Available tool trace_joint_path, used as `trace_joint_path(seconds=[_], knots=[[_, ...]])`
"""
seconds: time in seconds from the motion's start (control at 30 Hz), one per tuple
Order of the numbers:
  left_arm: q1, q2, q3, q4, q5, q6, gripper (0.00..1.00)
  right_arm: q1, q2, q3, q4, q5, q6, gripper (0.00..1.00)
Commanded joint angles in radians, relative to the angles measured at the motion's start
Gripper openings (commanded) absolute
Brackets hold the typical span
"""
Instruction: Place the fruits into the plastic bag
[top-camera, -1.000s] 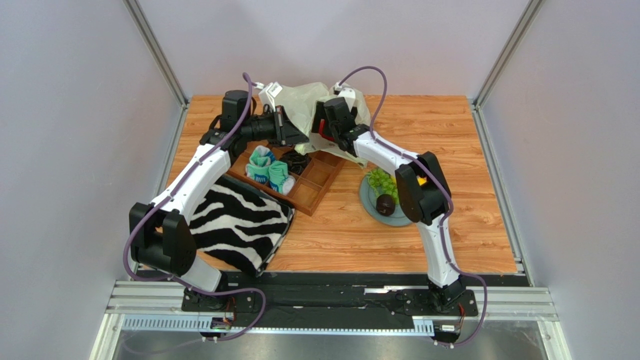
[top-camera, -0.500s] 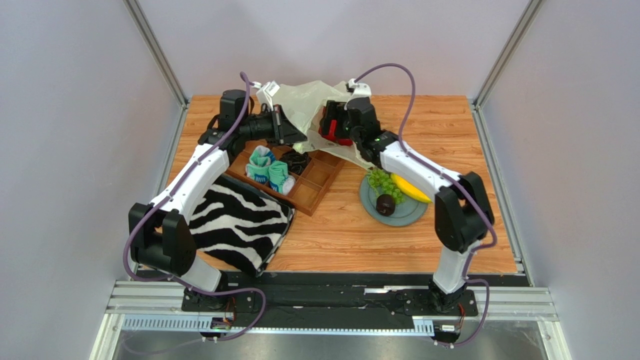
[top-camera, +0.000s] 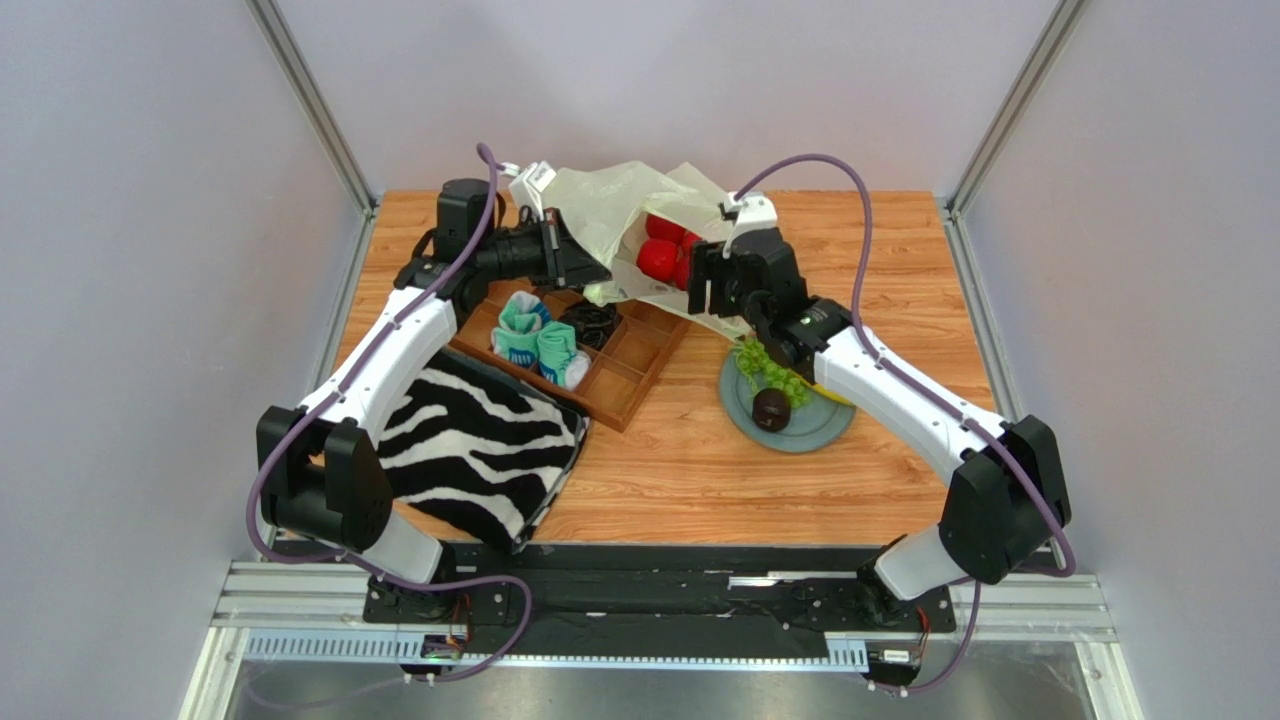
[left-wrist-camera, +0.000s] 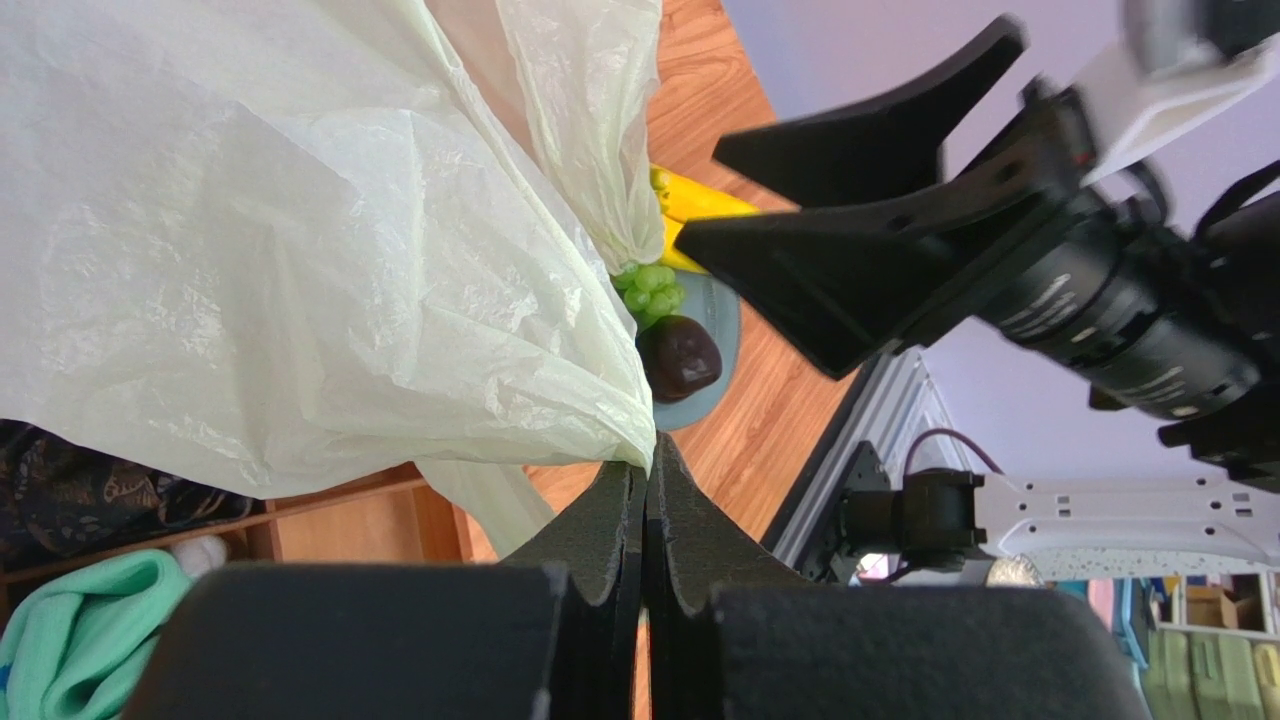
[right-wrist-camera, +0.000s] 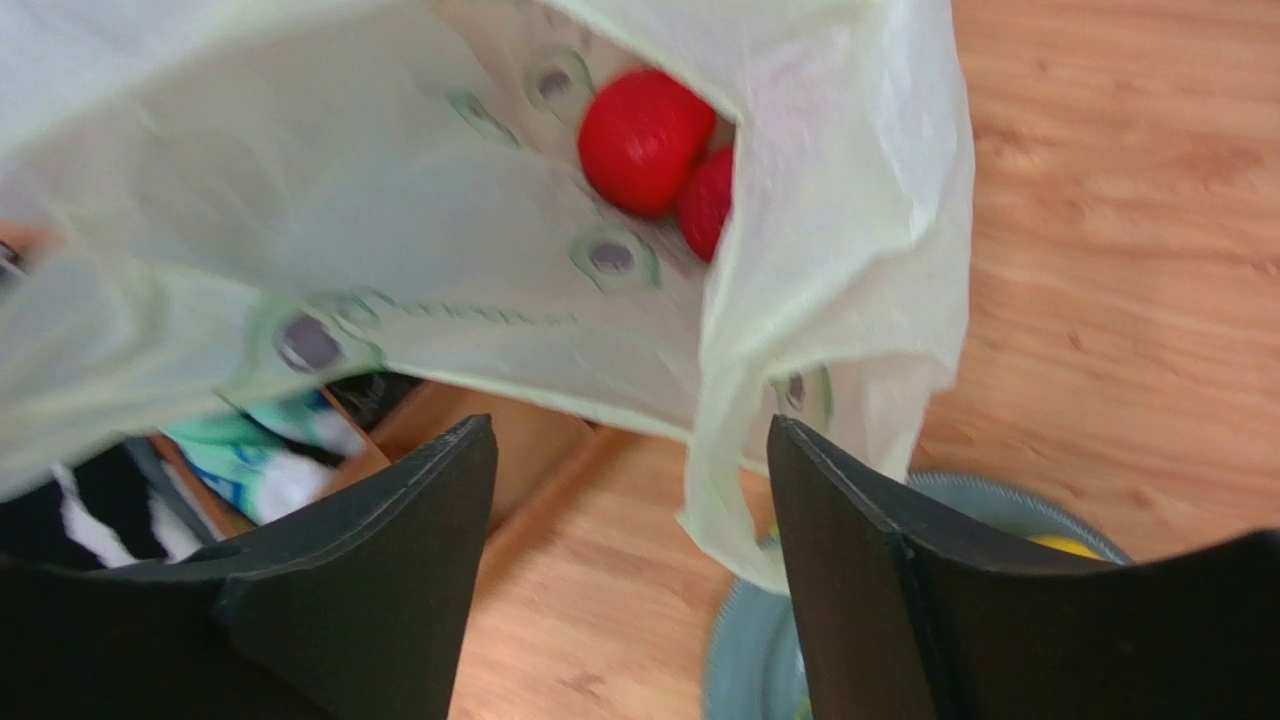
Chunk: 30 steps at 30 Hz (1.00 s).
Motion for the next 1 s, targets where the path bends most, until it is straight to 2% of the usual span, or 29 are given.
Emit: trace_joint_path(seconds=[0.0, 0.3, 0.47, 0.5, 0.63, 0.7, 0.83, 0.93, 0.97], knots=[[0.003, -0.033, 0.025, 0.032, 0.007, -0.002, 0.0, 0.029, -0.021, -0.051, -0.111, 0.108, -0.08, 0.68], [0.003, -0.021, 0.026, 0.027, 0.005, 0.002, 0.0, 0.035, 0.076, -0.041, -0.086, 0.154, -0.17, 0.64], [0.003, -0.012, 0.028, 0.022, 0.002, 0.007, 0.0, 0.034, 0.217, 0.045, -0.086, 0.156, -0.221, 0.56], [0.003, -0.009, 0.028, 0.019, 0.001, 0.01, 0.0, 0.034, 0.232, 0.058, -0.089, 0.171, -0.232, 0.52], [0.003, 0.01, 0.06, -0.054, -0.041, 0.073, 0.0, 0.032, 0.265, 0.16, -0.169, 0.239, -0.23, 0.0], [0.002, 0.039, 0.115, -0.083, -0.09, 0.085, 0.0, 0.023, 0.23, 0.235, -0.22, 0.277, -0.241, 0.0], [0.002, 0.115, 0.279, -0.114, -0.059, 0.021, 0.0, -0.026, 0.153, 0.387, -0.269, 0.268, -0.244, 0.0], [0.002, 0.188, 0.472, -0.16, -0.056, -0.01, 0.0, -0.074, 0.117, 0.499, -0.26, 0.24, -0.274, 0.0], [0.002, 0.207, 0.581, -0.181, -0.058, -0.011, 0.0, -0.094, 0.116, 0.525, -0.258, 0.237, -0.285, 0.0]])
